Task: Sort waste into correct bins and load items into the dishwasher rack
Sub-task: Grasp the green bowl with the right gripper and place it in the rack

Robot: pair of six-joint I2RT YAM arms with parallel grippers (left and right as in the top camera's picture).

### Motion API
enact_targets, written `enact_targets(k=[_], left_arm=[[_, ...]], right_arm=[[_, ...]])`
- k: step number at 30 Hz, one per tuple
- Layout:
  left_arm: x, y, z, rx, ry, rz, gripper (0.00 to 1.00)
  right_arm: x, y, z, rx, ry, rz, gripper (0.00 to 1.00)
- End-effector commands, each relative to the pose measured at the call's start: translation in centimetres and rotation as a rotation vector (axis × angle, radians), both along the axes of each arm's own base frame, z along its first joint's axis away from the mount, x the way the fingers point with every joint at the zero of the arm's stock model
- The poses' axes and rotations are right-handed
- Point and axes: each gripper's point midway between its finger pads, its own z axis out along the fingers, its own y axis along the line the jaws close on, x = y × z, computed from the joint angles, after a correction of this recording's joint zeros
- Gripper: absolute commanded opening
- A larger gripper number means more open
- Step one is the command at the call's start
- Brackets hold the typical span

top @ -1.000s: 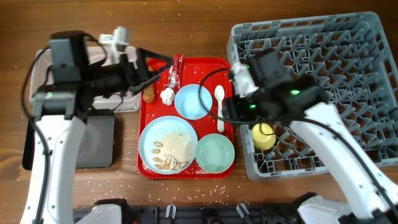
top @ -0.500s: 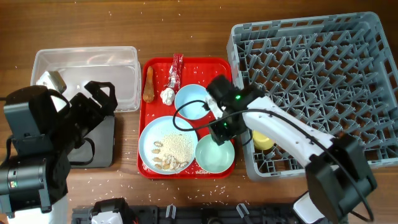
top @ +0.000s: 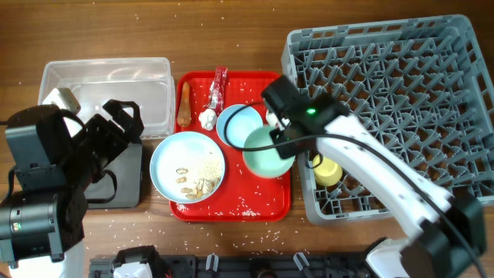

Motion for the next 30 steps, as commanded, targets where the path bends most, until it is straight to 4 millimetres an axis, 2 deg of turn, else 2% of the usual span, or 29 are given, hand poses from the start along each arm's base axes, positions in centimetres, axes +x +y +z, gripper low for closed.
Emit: enact_targets(k=[1,3,4,6,8,10,13,15,17,20,22,24,28,30], left_arm=[[0.1,0.5,0.2,0.005,-0.007,0.026,1.00],[0.1,0.5,0.2,0.005,-0.007,0.026,1.00],[0.1,0.5,0.2,0.005,-0.007,0.026,1.00],[0.1,0.5,0.2,0.005,-0.006,0.026,1.00],[0.1,0.5,0.2,0.005,-0.006,0.026,1.00],[0.1,0.5,0.2,0.005,-0.006,0.026,1.00],[0.1,0.5,0.2,0.005,-0.006,0.026,1.00],[0.1,0.5,0.2,0.005,-0.006,0.026,1.00],[0.1,0.5,0.2,0.005,-0.006,0.026,1.00],[0.1,0.5,0.2,0.005,-0.006,0.026,1.00],[0.1,0.5,0.2,0.005,-0.006,0.026,1.00],[0.1,0.5,0.2,0.005,-0.006,0.026,1.00],[0.1,0.5,0.2,0.005,-0.006,0.026,1.00],[0.1,0.5,0.2,0.005,-0.006,0.026,1.00]], right_arm=[[4.4,-8.5,8.4,-0.157,-0.467,-0.491,0.04],[5.3,-13.5,11.6,-0.194,-0.630,-0.705,0.04],[5.9,-16.9,13.1,-0.242,-0.713,-0.824,0.04],[6.8,-22.3,14.3,-0.332,-0.804,-0.990,0.04],[7.3,-26.6,13.9,-0.397,-0.827,-1.122,0.04],[8.7,-30.6,12.4,-0.461,-0.822,-1.202,0.04],[10.3,-34.2,11.1,-0.666,-0.786,-1.151,0.04],[11.0,-36.2,10.0,-0.908,-0.725,-1.081,0.04],[12.3,-36.1,8.1,-0.964,-0.660,-1.002,0.04],[13.6,-34.1,5.7,-0.981,-0.611,-0.906,0.04],[14.4,-32.2,4.4,-0.979,-0.597,-0.842,0.07],[15.2,-29.5,3.5,-0.942,-0.588,-0.760,0.16],[16.0,-24.1,3.0,-0.925,-0.576,-0.583,0.19],[15.9,-21.7,3.1,-0.915,-0.582,-0.524,0.33]])
